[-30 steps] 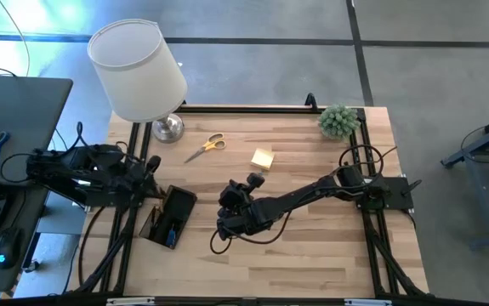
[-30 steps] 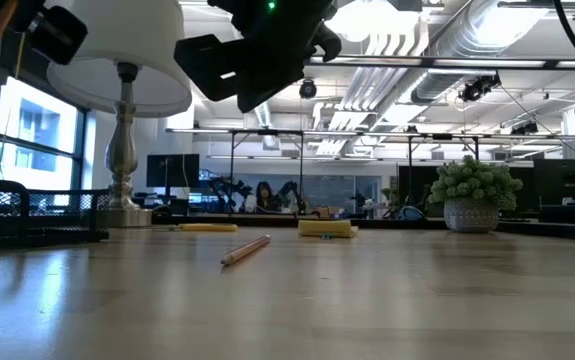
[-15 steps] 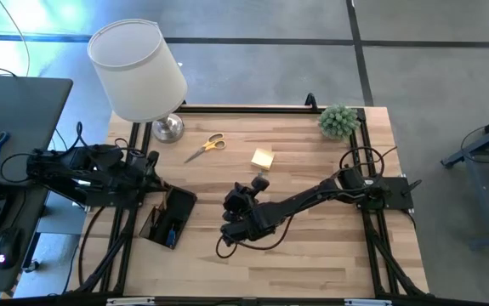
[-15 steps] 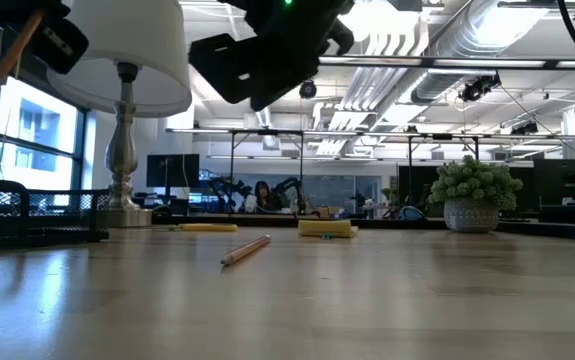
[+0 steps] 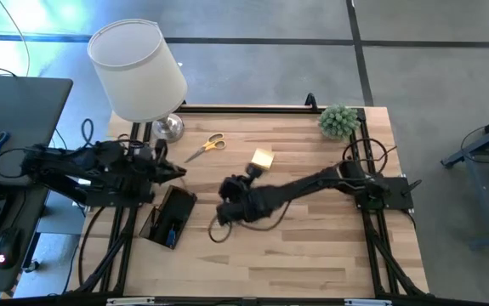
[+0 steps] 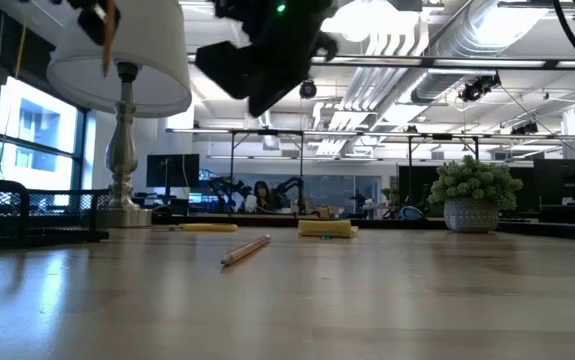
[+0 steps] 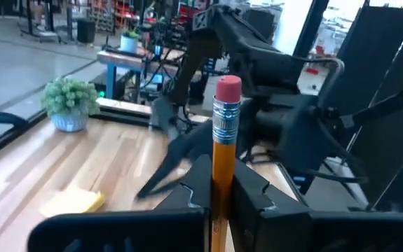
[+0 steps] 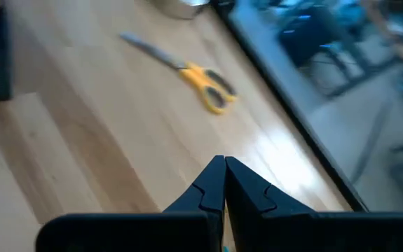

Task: Pick and place office supplies into organizer
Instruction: Put the yellow pencil into the black desk organizer

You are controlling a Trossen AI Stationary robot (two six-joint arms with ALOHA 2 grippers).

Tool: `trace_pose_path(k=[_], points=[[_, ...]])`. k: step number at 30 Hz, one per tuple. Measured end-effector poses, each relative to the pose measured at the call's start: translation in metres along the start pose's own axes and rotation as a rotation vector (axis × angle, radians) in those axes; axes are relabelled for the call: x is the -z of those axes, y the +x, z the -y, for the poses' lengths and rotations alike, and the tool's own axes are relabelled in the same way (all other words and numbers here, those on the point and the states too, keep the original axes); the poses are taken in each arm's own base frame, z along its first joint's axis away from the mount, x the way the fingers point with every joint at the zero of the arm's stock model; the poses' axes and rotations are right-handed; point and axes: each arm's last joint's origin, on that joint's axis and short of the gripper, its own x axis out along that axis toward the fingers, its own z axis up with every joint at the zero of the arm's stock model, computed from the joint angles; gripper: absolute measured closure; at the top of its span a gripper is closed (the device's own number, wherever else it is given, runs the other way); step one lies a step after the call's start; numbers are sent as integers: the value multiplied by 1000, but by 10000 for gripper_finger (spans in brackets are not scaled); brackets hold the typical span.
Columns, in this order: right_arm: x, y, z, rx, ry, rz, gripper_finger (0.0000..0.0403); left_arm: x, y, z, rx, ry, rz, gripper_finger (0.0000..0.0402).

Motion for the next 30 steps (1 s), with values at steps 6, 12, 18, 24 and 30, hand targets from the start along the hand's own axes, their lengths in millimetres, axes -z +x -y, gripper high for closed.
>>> trace_pose_path(k=[6,12,18,24,30], points=[[-15,34,22,-81,-92,-47,401,-28,22,11,52,66,-161,399],[-22,57,46,-117,-175,-94,401,-56,9,38,108,76,-204,399],[-44,82,70,-377,-186,-8,402,-42,-4,70,27,14,-240,399],[-57,92,77,-616,-161,115,402,-24,-19,102,-147,25,-153,399],[-60,92,76,-708,-203,170,401,-3,-26,110,-294,39,-101,399]])
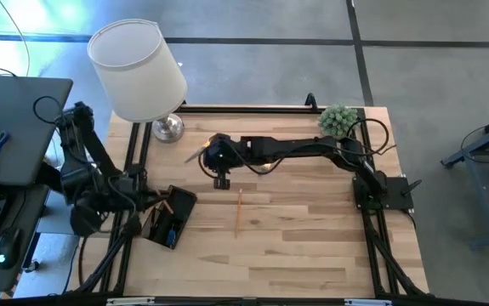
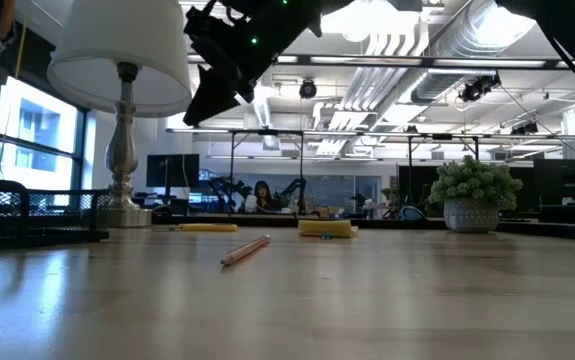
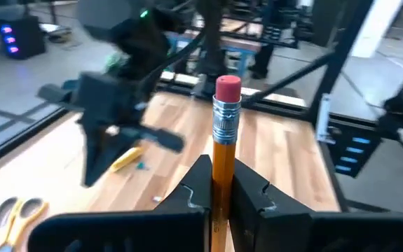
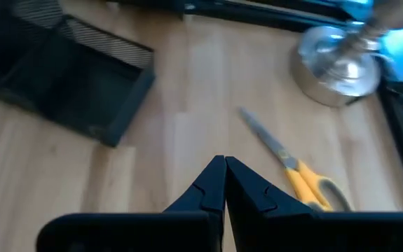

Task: Pick and place office supplies into organizer
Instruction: Put the yellow pencil into the black desk organizer

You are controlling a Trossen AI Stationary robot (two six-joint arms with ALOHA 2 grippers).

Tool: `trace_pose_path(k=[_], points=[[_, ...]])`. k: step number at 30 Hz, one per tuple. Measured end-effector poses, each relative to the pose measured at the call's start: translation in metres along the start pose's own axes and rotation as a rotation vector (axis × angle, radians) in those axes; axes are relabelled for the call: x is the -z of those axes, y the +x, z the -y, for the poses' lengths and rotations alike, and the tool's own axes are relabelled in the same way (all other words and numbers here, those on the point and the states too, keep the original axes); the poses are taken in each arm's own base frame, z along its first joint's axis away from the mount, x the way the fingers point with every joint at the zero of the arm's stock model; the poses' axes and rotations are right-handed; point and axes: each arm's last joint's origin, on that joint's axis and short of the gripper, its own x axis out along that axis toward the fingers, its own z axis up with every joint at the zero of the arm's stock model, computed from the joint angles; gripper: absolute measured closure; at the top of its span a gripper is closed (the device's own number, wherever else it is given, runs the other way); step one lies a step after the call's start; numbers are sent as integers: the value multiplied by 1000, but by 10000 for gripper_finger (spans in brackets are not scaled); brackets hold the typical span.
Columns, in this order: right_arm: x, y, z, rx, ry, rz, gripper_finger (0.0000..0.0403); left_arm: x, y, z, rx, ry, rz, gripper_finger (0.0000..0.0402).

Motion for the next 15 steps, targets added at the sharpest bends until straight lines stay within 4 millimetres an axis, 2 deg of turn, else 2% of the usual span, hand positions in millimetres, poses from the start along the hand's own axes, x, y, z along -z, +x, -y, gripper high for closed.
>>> trace_pose_path(k=[8,15], points=[[5,-1,-8,-216,-40,-20,401,21,6,6,-35,-32,-115,399],[6,-1,-10,-256,-18,-24,401,30,4,-9,-102,-53,-213,399]])
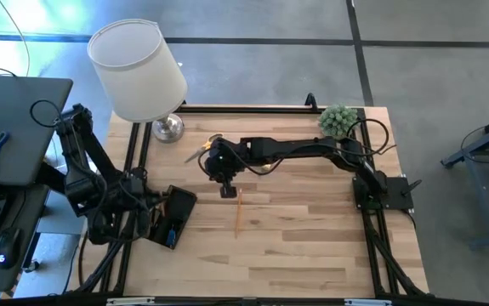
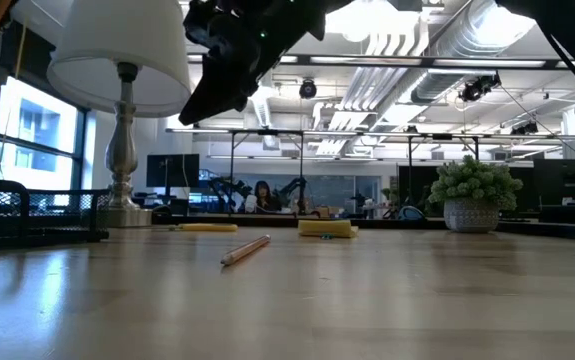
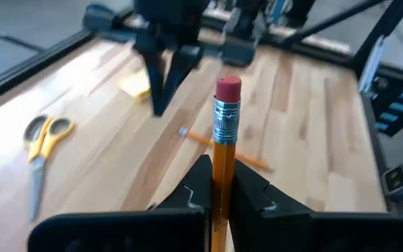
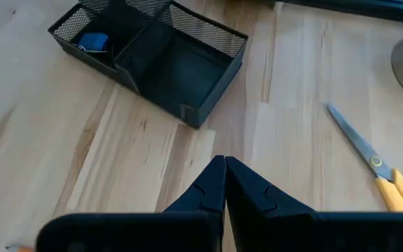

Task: Pick and place office supplies into organizer
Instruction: Put the yellow pencil into the black desk organizer

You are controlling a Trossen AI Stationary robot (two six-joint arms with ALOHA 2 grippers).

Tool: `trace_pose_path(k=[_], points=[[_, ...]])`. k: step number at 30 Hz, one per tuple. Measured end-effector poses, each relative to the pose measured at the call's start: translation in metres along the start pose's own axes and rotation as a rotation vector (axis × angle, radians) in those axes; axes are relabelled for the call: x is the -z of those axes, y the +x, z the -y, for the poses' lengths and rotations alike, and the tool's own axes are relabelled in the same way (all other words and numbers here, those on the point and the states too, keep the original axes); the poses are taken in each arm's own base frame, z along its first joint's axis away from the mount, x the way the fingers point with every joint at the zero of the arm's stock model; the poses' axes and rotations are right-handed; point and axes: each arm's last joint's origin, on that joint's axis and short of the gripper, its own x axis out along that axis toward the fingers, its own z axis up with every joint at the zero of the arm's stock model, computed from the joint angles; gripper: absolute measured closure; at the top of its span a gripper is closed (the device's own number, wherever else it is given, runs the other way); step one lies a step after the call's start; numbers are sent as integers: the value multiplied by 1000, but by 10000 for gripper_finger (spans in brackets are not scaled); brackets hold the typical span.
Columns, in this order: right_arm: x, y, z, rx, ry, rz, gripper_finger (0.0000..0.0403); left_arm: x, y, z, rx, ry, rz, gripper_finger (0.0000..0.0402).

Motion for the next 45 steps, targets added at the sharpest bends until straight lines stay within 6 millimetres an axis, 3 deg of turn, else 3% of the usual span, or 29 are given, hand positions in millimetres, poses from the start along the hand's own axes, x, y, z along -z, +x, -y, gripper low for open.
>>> trace_pose_path(k=[11,24,36,45], points=[[0,2,-13,-22,46,-26,402,5,-2,-5,47,46,-236,396],[-2,6,-46,-45,34,-65,402,26,8,3,101,8,-252,390],[-3,7,-50,-18,29,-65,402,42,16,4,119,-43,-266,303],[-3,7,-49,-18,43,-65,402,42,17,1,89,-20,-225,250]])
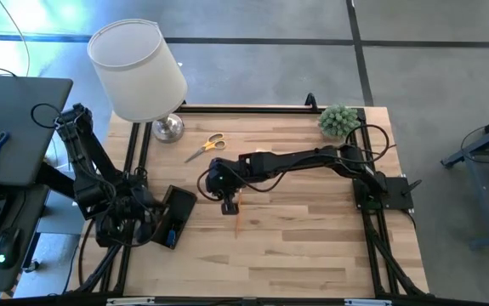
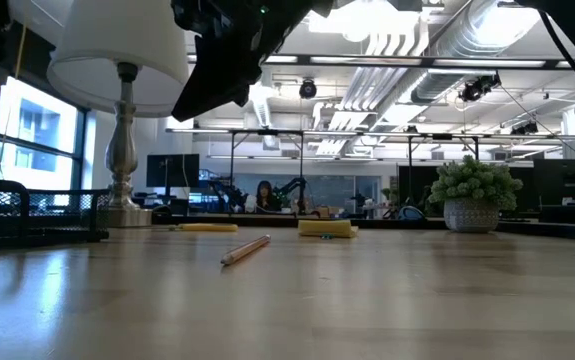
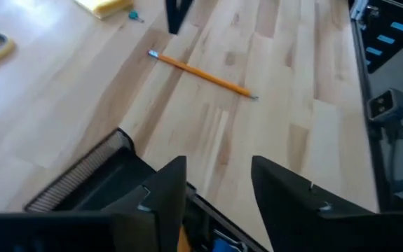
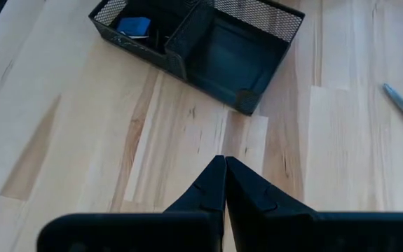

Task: Pick and place office supplies into organizer
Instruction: Put the yellow pencil into the black desk organizer

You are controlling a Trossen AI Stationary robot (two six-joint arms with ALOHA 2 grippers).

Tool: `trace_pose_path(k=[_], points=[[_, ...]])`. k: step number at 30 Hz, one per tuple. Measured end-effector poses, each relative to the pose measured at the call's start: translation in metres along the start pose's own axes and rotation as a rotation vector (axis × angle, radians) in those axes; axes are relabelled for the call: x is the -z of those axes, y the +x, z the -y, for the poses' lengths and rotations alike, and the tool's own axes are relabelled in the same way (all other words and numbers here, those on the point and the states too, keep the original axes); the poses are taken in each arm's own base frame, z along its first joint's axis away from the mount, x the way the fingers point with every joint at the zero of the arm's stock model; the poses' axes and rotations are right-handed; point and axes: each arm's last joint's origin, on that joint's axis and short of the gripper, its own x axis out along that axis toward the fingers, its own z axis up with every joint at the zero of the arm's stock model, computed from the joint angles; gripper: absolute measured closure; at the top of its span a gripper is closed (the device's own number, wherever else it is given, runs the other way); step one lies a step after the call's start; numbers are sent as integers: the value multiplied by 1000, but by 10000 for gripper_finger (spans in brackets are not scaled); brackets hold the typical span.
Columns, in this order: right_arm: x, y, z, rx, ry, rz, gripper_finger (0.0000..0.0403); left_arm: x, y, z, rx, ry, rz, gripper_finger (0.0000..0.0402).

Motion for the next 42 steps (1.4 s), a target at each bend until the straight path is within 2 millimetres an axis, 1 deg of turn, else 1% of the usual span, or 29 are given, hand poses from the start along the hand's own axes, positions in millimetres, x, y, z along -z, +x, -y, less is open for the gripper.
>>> trace_pose_path(k=[3,7,10,12,13,15,18,21,23,25,28,31,36,42], points=[[1,0,0,0,9,-5,402,-3,-3,-4,-38,17,42,242],[1,0,0,-1,38,-7,402,-20,-16,-9,-93,11,130,242],[3,0,0,0,68,-31,402,-34,-25,-6,-94,52,198,247],[3,1,-2,41,85,-40,402,-41,-30,-3,-90,94,240,252],[3,1,-4,104,95,-41,402,-43,-31,-2,-89,110,263,254],[2,-2,-13,256,80,-46,402,-45,-31,0,-99,145,306,258],[-7,-18,-35,416,41,-6,402,-46,-32,0,-115,178,336,265],[-13,-37,-54,444,77,35,402,-46,-32,2,-107,179,337,275],[-12,-46,-65,443,114,34,402,-48,-32,7,-82,147,348,284],[-12,-53,-75,459,140,41,402,-48,-29,18,-37,120,371,293],[-11,-57,-88,523,160,58,402,-46,-22,39,26,164,401,304],[-9,-57,-99,544,189,66,402,-55,-14,55,76,221,402,313],[-4,-58,-117,525,293,79,402,-71,0,64,177,309,381,325],[4,-58,-143,510,413,92,402,-92,15,62,321,407,373,339]])
